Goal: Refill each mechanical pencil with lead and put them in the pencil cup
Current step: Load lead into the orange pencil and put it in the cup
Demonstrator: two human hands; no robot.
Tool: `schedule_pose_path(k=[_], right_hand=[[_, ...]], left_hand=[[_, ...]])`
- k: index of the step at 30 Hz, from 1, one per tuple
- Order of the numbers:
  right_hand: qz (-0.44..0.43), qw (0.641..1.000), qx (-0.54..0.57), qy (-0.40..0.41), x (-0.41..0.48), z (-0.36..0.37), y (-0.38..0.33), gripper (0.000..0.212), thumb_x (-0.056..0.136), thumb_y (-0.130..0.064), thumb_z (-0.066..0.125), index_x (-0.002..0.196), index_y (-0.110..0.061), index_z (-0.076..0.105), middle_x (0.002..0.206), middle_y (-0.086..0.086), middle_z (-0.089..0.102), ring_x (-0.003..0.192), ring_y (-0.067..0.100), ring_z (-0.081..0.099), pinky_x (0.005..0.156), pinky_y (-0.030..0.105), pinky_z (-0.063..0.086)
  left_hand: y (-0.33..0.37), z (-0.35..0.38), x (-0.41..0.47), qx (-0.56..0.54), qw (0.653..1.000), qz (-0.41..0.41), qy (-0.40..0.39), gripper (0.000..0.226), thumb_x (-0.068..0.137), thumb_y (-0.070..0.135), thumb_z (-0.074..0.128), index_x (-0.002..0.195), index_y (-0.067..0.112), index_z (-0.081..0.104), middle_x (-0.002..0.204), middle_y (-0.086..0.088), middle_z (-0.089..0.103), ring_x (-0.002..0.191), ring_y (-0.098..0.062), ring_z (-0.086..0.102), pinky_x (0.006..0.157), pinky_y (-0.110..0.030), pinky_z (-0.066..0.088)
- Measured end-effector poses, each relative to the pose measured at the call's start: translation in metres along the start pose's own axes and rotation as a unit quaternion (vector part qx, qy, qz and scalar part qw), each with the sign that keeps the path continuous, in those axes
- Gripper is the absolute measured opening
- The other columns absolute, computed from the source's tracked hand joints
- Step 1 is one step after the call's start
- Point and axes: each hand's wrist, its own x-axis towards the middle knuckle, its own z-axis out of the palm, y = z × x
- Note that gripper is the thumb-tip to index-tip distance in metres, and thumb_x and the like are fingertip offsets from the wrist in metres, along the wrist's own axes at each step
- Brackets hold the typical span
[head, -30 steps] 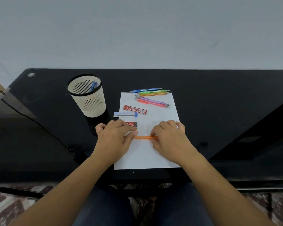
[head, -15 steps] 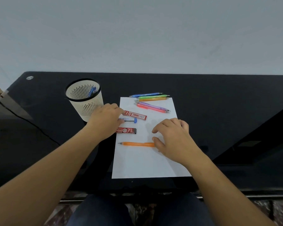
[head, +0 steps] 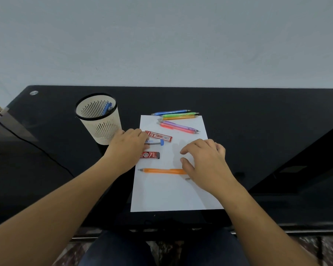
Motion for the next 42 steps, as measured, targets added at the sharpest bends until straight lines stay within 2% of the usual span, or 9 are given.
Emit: schedule_pose_path(k=[8,12,18,24,28,31,36,40,42], right_hand=[[-0.038,0.999,0.013,0.003,-0.005,-0.007,-0.011,0.055,0.089,-0.050,0.055,0.139,-0.036,0.038,0.137,-0.012,0.046,0.125,0.010,0.039,0.107,0.035,0.030],[-0.054,0.998,0.021,0.004,-0.014,-0.003,-0.014,0.048,0.090,-0.048,0.055,0.135,-0.035,0.047,0.130,-0.012,0.053,0.117,0.008,0.047,0.102,0.028,0.035],[-0.080,0.996,0.031,0.014,-0.029,0.002,-0.013,0.035,0.093,-0.039,0.055,0.126,-0.028,0.059,0.116,-0.008,0.062,0.106,0.012,0.054,0.092,0.029,0.036],[-0.084,0.996,0.035,-0.001,-0.038,0.001,-0.011,0.038,0.093,-0.043,0.053,0.128,-0.030,0.057,0.116,-0.010,0.061,0.106,0.011,0.053,0.093,0.029,0.034],[-0.093,0.994,0.053,-0.007,-0.042,0.003,-0.007,0.037,0.097,-0.028,0.050,0.134,-0.029,0.052,0.121,-0.009,0.060,0.108,0.014,0.050,0.095,0.031,0.035],[-0.106,0.994,0.031,-0.012,-0.041,0.006,-0.005,0.044,0.097,-0.013,0.050,0.138,-0.028,0.048,0.123,-0.006,0.059,0.110,0.017,0.049,0.096,0.031,0.036],[-0.103,0.994,0.032,-0.010,-0.034,0.005,-0.003,0.042,0.096,-0.014,0.052,0.136,-0.026,0.050,0.122,-0.003,0.061,0.110,0.018,0.050,0.099,0.033,0.041],[-0.099,0.994,0.042,-0.005,-0.029,0.004,-0.004,0.043,0.095,-0.015,0.056,0.137,-0.025,0.050,0.124,-0.002,0.061,0.113,0.017,0.051,0.102,0.034,0.042],[-0.098,0.995,0.032,-0.007,-0.027,0.005,-0.003,0.045,0.095,-0.015,0.056,0.138,-0.026,0.048,0.126,-0.003,0.060,0.114,0.016,0.050,0.103,0.033,0.041]], left_hand=[[0.032,-0.013,-0.041,-0.003,0.997,0.044,0.067,0.039,0.101,0.044,0.035,0.137,0.030,0.040,0.129,0.010,0.052,0.117,-0.010,0.046,0.101,-0.032,0.027],[0.041,-0.013,-0.060,-0.010,0.994,0.047,0.094,0.036,0.102,0.041,0.033,0.136,0.029,0.041,0.126,0.011,0.052,0.115,-0.011,0.047,0.098,-0.033,0.022],[0.043,0.002,-0.080,-0.025,0.976,0.073,0.205,0.026,0.082,0.031,0.070,0.103,0.015,0.068,0.091,0.001,0.069,0.076,-0.020,0.064,0.078,-0.037,0.026],[0.048,0.004,-0.091,-0.077,0.974,0.025,0.212,0.031,0.072,0.027,0.083,0.100,0.021,0.072,0.089,0.003,0.072,0.079,-0.019,0.067,0.077,-0.039,0.035],[0.053,0.003,-0.093,-0.122,0.971,-0.015,0.205,0.032,0.069,0.024,0.085,0.099,0.022,0.074,0.092,0.004,0.073,0.084,-0.019,0.068,0.072,-0.040,0.041],[0.052,0.002,-0.093,-0.148,0.967,-0.039,0.203,0.031,0.071,0.022,0.084,0.101,0.022,0.074,0.095,0.003,0.074,0.088,-0.020,0.068,0.075,-0.040,0.038],[0.051,0.001,-0.089,-0.131,0.969,-0.041,0.205,0.030,0.074,0.024,0.082,0.102,0.024,0.074,0.095,0.004,0.074,0.087,-0.020,0.067,0.077,-0.039,0.034],[0.052,-0.006,-0.087,-0.126,0.975,-0.057,0.175,0.035,0.093,0.040,0.057,0.128,0.036,0.059,0.125,0.015,0.063,0.117,-0.009,0.054,0.089,-0.033,0.017],[0.051,-0.005,-0.086,-0.131,0.974,-0.055,0.178,0.034,0.093,0.038,0.058,0.127,0.035,0.061,0.124,0.014,0.064,0.116,-0.010,0.054,0.091,-0.033,0.017]])
